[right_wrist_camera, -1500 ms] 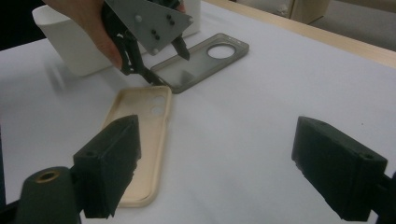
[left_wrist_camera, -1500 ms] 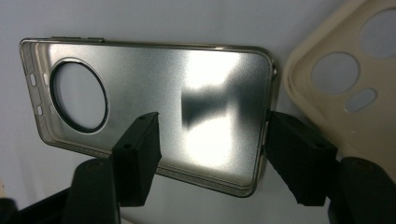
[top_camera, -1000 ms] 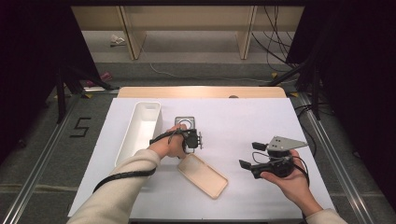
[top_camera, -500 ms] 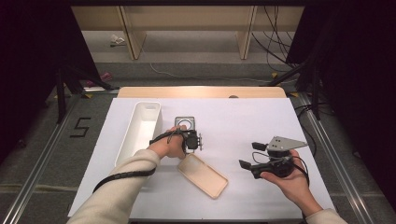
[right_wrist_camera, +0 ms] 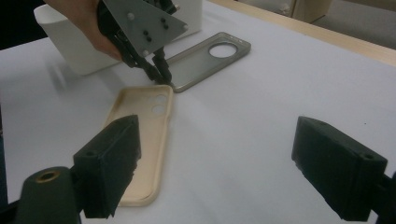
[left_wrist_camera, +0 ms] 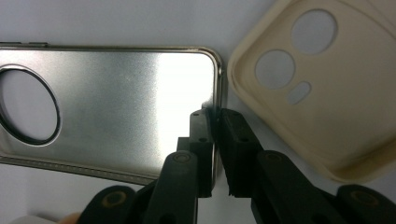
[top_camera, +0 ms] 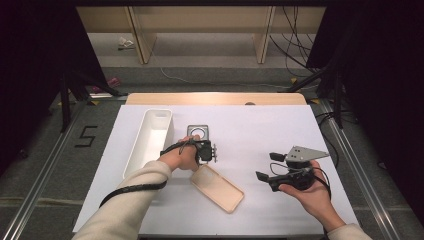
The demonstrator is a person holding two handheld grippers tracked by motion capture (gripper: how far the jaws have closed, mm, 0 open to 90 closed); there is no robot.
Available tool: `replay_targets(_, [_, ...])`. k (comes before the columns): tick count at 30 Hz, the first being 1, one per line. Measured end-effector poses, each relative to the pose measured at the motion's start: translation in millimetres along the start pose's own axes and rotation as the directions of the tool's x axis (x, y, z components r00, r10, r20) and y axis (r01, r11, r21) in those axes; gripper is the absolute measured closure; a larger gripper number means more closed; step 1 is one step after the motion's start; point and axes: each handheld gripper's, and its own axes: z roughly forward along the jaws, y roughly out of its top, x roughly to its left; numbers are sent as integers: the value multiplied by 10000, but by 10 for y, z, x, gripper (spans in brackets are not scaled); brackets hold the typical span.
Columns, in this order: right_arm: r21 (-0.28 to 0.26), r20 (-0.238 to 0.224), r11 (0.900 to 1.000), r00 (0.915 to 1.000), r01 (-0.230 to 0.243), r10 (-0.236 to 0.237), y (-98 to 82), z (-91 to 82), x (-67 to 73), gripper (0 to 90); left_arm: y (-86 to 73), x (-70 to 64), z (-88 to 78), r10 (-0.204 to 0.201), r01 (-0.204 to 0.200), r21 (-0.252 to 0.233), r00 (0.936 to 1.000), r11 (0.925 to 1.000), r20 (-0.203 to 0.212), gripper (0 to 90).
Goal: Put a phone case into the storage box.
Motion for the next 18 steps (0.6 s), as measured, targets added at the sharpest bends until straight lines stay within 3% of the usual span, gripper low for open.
replay_targets(4, [-4,0,10000,10000,-1,1,0,0,1,164,9,-7,0,135,-135,43,9999,9999,-37,843])
replay_targets(18, [-9,23,10000,10000,-3,3,1,-2,1,164,-23,-26,-8,28,-29,-161,10000,9999,-83,875])
